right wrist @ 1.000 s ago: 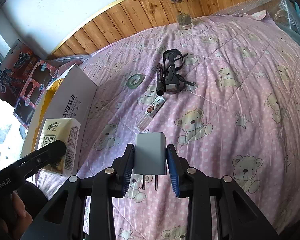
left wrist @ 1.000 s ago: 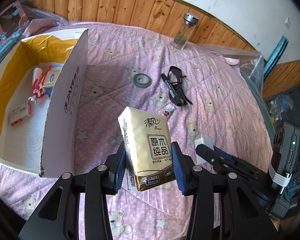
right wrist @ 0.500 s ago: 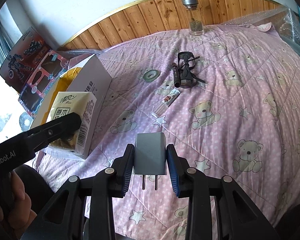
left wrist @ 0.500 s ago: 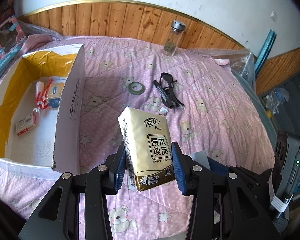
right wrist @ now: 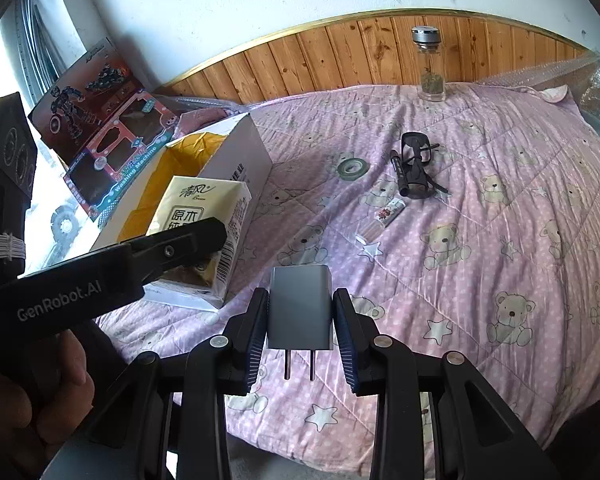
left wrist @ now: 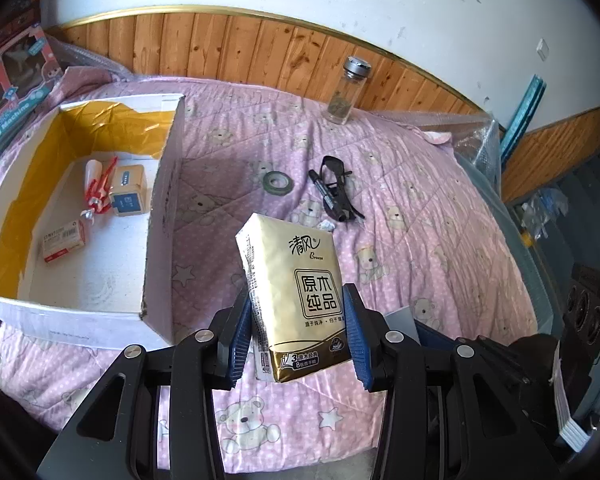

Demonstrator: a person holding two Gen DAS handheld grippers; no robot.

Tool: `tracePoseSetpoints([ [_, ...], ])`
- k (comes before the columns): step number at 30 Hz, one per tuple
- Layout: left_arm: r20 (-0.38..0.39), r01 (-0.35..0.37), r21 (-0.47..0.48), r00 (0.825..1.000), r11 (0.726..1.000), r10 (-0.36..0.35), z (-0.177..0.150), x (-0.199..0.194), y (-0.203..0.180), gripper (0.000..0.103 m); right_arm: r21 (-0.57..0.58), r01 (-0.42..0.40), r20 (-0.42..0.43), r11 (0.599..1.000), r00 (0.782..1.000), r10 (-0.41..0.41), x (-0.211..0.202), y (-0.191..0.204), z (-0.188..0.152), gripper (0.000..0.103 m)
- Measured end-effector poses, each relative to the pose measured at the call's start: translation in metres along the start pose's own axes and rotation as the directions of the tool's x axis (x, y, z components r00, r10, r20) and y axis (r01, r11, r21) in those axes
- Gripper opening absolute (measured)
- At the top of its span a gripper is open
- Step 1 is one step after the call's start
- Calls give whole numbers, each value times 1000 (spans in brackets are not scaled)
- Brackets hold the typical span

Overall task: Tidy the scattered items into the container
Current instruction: 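Carry the tissue pack and white charger with both tools over the white box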

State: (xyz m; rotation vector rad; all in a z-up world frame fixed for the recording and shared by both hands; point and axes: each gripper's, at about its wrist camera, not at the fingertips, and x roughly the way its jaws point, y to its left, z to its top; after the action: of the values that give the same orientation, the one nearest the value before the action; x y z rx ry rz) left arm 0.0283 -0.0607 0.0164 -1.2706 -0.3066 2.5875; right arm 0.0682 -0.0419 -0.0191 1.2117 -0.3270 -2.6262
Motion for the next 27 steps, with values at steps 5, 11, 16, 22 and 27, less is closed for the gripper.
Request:
tracePoseSetpoints([
  [5,5,4,-27,1000,1000,-4,-3,-9,15,45,-21,-20,5,1000,1000,20,-5,14,3,34],
  [11,16,14,-55,1000,998,-14,-3,-17,31,45,-51,-31,15,998,999,32,-10,30,10,34],
  [16,26,21,-72,999,997,-19,-1,-21,40,45,-73,-44,16,996,999,45,-12,41,16,34],
  [22,30,0,-92,1000,996,3,4,-24,51,45,-93,-54,14,994,998,55,-12,51,21,34],
  [27,42,-4,-97,999,995,9,9,-28,56,45,-107,-58,24,993,998,61,-14,58,29,34],
])
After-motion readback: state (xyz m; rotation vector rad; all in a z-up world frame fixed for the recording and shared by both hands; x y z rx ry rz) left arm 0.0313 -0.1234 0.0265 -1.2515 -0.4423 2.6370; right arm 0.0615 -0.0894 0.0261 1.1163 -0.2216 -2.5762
